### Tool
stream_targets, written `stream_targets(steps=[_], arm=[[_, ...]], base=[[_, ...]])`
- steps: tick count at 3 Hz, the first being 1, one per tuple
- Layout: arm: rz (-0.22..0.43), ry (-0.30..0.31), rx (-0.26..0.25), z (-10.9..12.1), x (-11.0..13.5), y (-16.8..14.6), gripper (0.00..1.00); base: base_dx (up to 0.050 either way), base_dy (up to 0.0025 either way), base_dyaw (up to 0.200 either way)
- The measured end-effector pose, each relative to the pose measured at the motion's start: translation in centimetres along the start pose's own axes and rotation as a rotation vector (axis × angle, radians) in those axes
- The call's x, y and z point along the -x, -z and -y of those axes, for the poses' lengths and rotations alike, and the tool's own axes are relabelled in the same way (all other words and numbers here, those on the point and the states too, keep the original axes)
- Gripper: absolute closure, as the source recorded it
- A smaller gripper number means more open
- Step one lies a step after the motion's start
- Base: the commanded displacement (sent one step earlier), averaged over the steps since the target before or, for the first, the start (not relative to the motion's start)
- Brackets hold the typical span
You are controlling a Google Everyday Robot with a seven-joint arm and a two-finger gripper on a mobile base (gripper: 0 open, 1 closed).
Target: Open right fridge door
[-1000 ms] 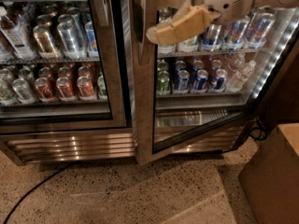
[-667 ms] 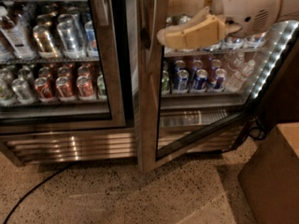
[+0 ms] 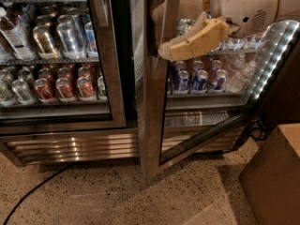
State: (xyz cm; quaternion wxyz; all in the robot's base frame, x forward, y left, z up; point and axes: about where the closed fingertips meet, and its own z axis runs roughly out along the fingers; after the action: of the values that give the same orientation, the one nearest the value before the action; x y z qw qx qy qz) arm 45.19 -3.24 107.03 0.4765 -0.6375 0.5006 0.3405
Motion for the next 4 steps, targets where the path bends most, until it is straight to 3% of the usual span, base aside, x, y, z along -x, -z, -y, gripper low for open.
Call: stream_targets(steps=[1,2,4], arm=[[0.001,0.000,0.001,0.00,0.02,-0.04,0.14],[0.007,0.006,0.007,0.03,0.23,-0.57,0.18],[0.007,0.006,0.008,0.03,0.23,-0.58,0.65]], base=[[0.000,0.00000,0.000],[0.000,0.00000,0.000],[0.000,0.00000,0.000]])
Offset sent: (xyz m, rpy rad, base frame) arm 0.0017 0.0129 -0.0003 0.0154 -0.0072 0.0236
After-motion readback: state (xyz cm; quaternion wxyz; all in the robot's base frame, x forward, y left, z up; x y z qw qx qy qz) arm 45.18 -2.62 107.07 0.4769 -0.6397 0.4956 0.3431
